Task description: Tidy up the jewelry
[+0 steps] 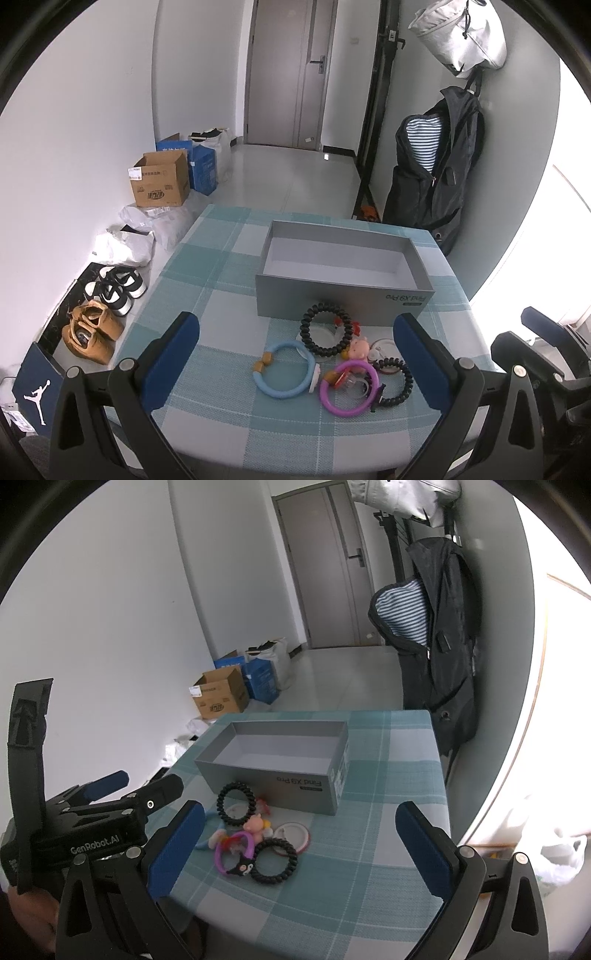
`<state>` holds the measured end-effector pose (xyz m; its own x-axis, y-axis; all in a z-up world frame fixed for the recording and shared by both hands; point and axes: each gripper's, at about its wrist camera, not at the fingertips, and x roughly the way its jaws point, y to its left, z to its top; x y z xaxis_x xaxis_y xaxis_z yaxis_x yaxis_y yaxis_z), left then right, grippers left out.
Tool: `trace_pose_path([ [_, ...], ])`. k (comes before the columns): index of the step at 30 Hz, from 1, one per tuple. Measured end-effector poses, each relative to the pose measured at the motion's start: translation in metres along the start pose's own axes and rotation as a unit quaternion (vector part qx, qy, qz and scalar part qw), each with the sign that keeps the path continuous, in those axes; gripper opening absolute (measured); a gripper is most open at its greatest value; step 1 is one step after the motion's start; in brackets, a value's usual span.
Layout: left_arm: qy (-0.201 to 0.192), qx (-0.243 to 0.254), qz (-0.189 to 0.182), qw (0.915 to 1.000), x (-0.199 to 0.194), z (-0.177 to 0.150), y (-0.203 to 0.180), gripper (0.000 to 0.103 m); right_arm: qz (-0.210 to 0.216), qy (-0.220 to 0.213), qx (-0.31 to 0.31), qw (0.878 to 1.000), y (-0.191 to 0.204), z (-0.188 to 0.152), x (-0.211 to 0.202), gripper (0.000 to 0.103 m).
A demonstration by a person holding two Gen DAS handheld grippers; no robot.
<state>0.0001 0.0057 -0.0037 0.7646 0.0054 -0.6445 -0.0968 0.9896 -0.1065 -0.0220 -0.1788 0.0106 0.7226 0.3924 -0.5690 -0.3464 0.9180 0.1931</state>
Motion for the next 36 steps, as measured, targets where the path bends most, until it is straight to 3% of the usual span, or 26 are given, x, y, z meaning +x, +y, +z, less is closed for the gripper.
trace_pose_path([
  [36, 0.005, -0.001, -0.010, 0.9999, 0.0022, -0.0019, 0.0000, 0.102, 0.003, 0.005, 0.001, 1.000, 0.0022, -0.0045, 0.0043, 0.103],
])
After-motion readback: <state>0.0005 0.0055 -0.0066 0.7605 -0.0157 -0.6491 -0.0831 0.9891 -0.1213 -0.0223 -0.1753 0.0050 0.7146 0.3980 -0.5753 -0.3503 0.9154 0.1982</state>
